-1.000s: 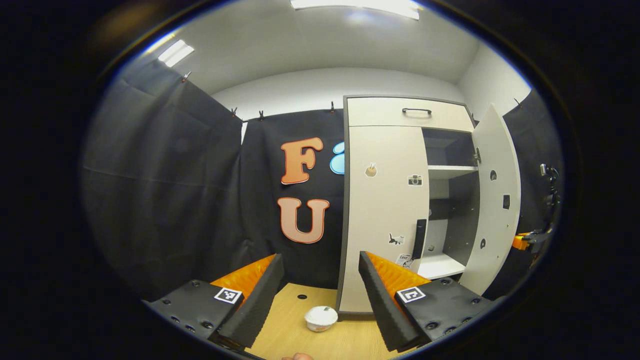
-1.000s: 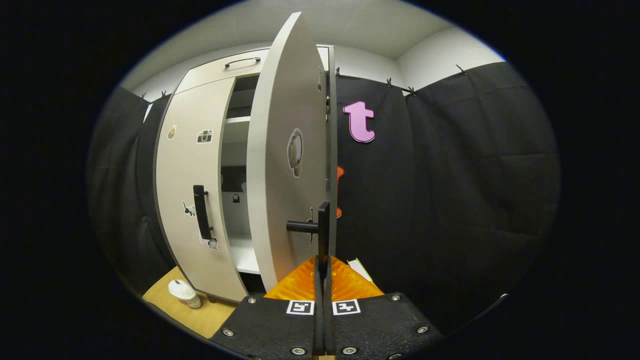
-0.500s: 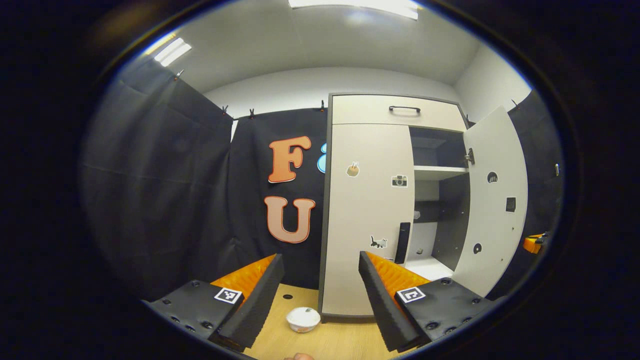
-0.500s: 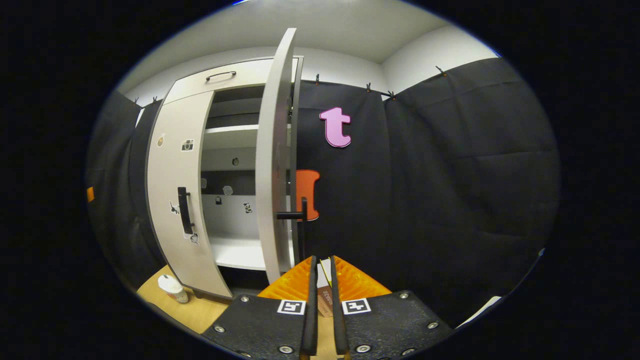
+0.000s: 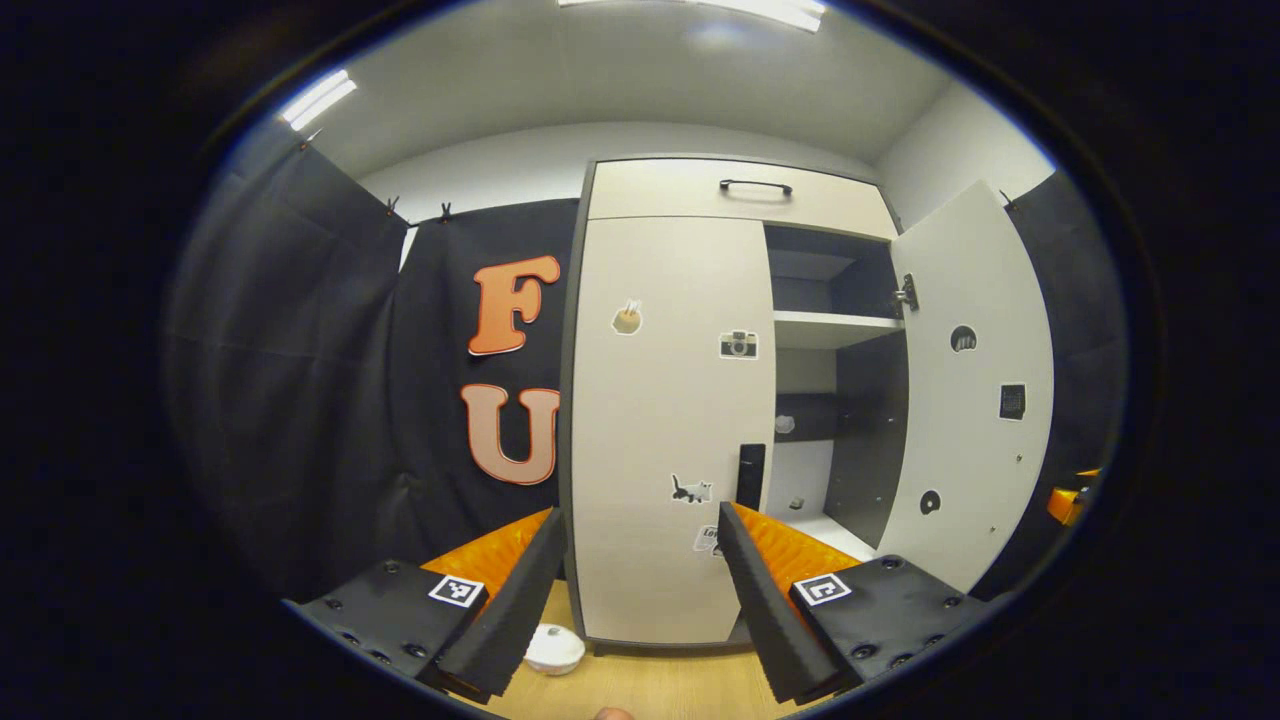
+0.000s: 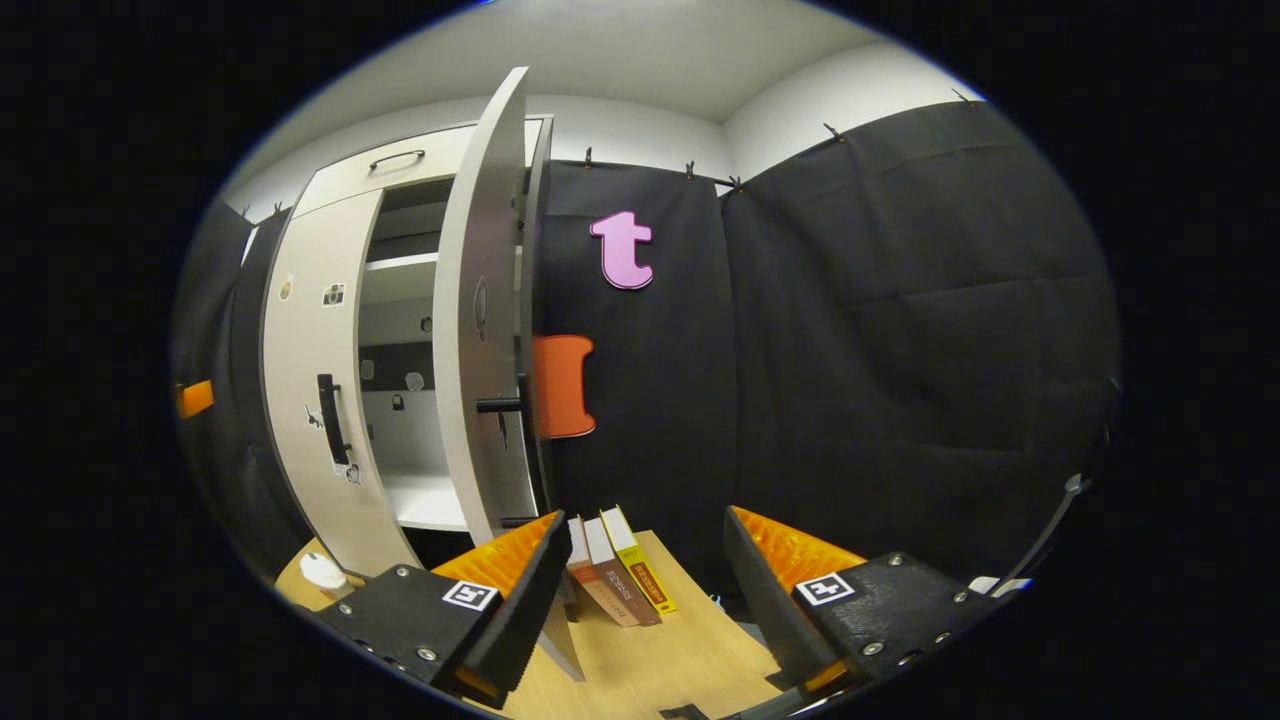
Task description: Open the right door of the double-door shoe cabinet with the right hand, and open the left door with the left hand.
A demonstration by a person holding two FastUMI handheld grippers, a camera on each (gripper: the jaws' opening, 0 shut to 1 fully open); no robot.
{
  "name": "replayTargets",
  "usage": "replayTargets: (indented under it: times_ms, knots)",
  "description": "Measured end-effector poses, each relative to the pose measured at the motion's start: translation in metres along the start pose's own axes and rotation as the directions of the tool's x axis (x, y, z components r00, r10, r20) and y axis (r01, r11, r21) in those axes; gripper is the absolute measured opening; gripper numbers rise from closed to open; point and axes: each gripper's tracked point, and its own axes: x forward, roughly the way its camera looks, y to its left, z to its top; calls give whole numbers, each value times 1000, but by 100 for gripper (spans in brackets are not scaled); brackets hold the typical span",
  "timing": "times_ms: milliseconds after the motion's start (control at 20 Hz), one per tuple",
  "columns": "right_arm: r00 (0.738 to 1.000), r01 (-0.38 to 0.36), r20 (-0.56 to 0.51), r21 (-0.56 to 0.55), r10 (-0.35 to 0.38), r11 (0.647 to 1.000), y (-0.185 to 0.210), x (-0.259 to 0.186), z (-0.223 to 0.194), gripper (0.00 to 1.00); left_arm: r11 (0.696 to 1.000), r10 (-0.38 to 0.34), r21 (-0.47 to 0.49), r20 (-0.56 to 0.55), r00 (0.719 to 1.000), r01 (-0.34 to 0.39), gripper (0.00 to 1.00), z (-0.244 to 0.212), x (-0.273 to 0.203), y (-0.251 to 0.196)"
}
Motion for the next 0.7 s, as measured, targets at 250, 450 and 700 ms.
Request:
replayTargets:
  times_ms: [250,450,700]
  knots:
    - [1000,-3,19,-3,3,1000,-5,0,0,93,995,-91,-31,4,996,91,97,-22,51,-53]
    - [998,47,30,-5,-47,999,-21,0,1,93,995,-98,-26,-24,995,98,97,-43,92,-76]
    - [995,99,30,10,-100,995,-34,-2,0,93,997,-73,-22,-42,996,72,96,-66,135,-85]
